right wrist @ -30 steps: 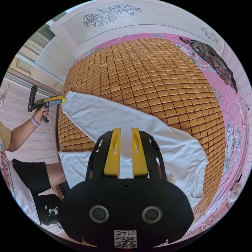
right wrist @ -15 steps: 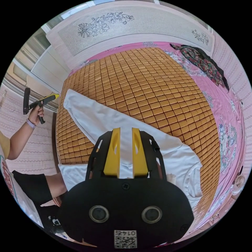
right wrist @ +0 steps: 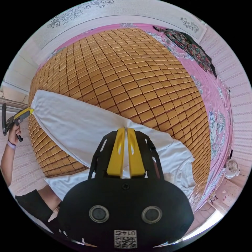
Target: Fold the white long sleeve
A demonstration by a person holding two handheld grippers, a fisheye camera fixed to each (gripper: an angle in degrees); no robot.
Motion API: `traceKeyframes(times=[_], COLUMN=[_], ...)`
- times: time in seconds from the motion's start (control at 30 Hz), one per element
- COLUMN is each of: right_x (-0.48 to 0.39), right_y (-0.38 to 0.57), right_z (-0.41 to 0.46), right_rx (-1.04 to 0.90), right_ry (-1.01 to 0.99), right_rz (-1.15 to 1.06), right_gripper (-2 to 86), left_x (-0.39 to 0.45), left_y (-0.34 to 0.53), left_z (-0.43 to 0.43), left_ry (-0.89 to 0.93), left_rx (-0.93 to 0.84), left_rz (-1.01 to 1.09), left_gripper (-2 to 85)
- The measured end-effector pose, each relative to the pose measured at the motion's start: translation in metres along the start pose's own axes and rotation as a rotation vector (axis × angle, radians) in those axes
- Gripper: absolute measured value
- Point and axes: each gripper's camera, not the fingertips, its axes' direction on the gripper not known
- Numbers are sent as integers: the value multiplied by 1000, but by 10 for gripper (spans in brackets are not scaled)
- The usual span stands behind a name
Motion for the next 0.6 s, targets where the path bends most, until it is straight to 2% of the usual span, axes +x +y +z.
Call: traceKeyframes(times=[0.17,0.4,0.5,0.6], right_x=[2,26,35,36], right_y=[-13,-19,5,58], right_z=[-13,-18,-51,-87], right_rx=[25,27,173,288], right_ry=[30,-72,-95,-63], right_rz=[-23,80,120,158], right_gripper=[-4,33,38,18], left_x=[7,16,14,26], left_y=[-5,-7,-6,-1], left_z=[-4,5,-3,-25], left_ry=[20,12,43,33], left_rx=[33,53,98,168], left_rz=[-1,-42,-97,-54], left_gripper=[-1,34,47,48])
